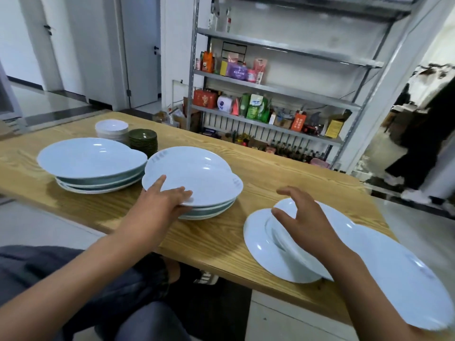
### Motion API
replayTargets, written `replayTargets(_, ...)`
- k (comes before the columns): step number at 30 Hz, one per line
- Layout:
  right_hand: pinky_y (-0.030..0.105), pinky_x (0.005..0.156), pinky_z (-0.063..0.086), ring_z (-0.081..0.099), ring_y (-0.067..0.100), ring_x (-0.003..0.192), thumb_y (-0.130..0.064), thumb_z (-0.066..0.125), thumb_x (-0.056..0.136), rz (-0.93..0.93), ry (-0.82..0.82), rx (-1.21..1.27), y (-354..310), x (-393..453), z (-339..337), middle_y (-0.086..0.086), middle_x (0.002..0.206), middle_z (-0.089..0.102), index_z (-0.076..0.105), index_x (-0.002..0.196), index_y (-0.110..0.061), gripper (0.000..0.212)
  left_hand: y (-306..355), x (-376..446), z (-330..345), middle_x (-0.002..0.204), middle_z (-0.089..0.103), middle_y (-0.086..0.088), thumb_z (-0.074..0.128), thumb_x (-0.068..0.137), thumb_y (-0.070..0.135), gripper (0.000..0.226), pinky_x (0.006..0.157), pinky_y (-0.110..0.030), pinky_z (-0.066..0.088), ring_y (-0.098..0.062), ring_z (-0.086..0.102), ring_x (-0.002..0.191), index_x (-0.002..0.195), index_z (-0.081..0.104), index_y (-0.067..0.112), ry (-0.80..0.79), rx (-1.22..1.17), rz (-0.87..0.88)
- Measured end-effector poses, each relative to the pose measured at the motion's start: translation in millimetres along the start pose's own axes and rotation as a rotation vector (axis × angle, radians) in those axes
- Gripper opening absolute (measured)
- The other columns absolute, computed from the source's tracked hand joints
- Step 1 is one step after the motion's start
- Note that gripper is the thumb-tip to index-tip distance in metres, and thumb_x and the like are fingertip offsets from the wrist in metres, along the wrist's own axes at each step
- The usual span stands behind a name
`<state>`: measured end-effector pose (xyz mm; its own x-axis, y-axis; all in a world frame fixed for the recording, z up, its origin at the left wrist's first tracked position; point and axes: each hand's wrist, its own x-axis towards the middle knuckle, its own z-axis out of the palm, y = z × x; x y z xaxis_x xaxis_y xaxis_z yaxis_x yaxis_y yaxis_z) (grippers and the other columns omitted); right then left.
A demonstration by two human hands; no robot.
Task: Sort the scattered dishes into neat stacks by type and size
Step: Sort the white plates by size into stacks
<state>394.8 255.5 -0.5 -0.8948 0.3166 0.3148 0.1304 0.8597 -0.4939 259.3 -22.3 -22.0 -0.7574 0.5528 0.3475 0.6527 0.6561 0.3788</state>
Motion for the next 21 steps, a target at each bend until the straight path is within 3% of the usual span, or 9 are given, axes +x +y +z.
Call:
replayTargets(3,0.020,0.102,0.026,0.037,0.001,0.131,-0.035,0.060,0.093,0.055,0.028,0.041,7,-22,6,-0.018,0.139,0.046,0.050,0.127,-0.036,0.036,-1,0,1,0.133,0.057,-0.001,0.057,0.092,0.025,0.036,0.110,-0.053,0.026,-0.033,0.020,0.143,0.128,0.059,0.021,-0.010,0.013,0.038)
replayTargets(6,0.019,0.102,0.025,0.035,-0.006,0.127,-0.033,0.061,0.092,0.093,0.070,0.069,8,-40,4,-0.019,0.137,0.047,0.052,0.126,-0.035,0.035,0,0,0,0.135,0.056,0.005,0.053,0.094,0.031,0.037,0.107,-0.052,0.028,-0.025,0.022,0.143,0.131,0.055,0.025,-0.037,0.071,0.058)
replayTargets(10,0.024,0.107,0.028,0.035,0.002,0.134,-0.033,0.063,0.091,0.162,0.146,0.129,3,-60,-3,-0.017,0.138,0.047,0.056,0.122,-0.036,0.032,11,-4,-7,0.149,0.038,0.006,0.041,0.093,0.053,0.066,0.111,-0.062,0.011,-0.018,0.009,0.146,0.150,0.017,0.030,-0.108,0.258,0.009)
replayTargets(12,0.032,0.112,0.029,0.032,0.004,0.138,-0.035,0.063,0.091,0.210,0.186,0.143,1,-68,-4,-0.014,0.144,0.044,0.057,0.119,-0.038,0.030,21,-8,-10,0.153,0.030,0.002,0.038,0.088,0.062,0.082,0.111,-0.063,0.004,-0.020,0.004,0.147,0.152,0.002,0.025,-0.054,0.360,0.076)
replayTargets(16,0.042,0.117,0.024,0.015,0.000,0.143,-0.042,0.068,0.086,0.245,0.212,0.124,2,-86,-6,-0.023,0.138,0.044,0.056,0.117,-0.041,0.034,51,-9,-5,0.148,0.040,-0.002,0.041,0.087,0.055,0.075,0.113,-0.061,0.009,-0.022,0.013,0.146,0.150,0.021,0.019,0.123,0.317,0.309)
replayTargets(19,0.040,0.120,0.015,0.002,-0.003,0.144,-0.048,0.073,0.079,0.270,0.154,0.124,2,-100,-7,-0.033,0.132,0.030,0.050,0.129,-0.042,0.055,80,-7,5,0.144,0.046,0.001,0.051,0.090,0.036,0.059,0.116,-0.053,0.010,-0.020,0.017,0.145,0.144,0.035,0.018,0.153,0.192,0.454)
replayTargets(21,0.038,0.121,0.006,-0.001,0.000,0.144,-0.046,0.074,0.078,0.294,0.143,0.071,5,-108,-7,-0.032,0.136,0.024,0.044,0.137,-0.041,0.066,97,-8,15,0.143,0.046,0.002,0.047,0.094,0.030,0.050,0.117,-0.048,0.011,-0.019,0.018,0.144,0.141,0.038,0.017,0.161,0.096,0.518)
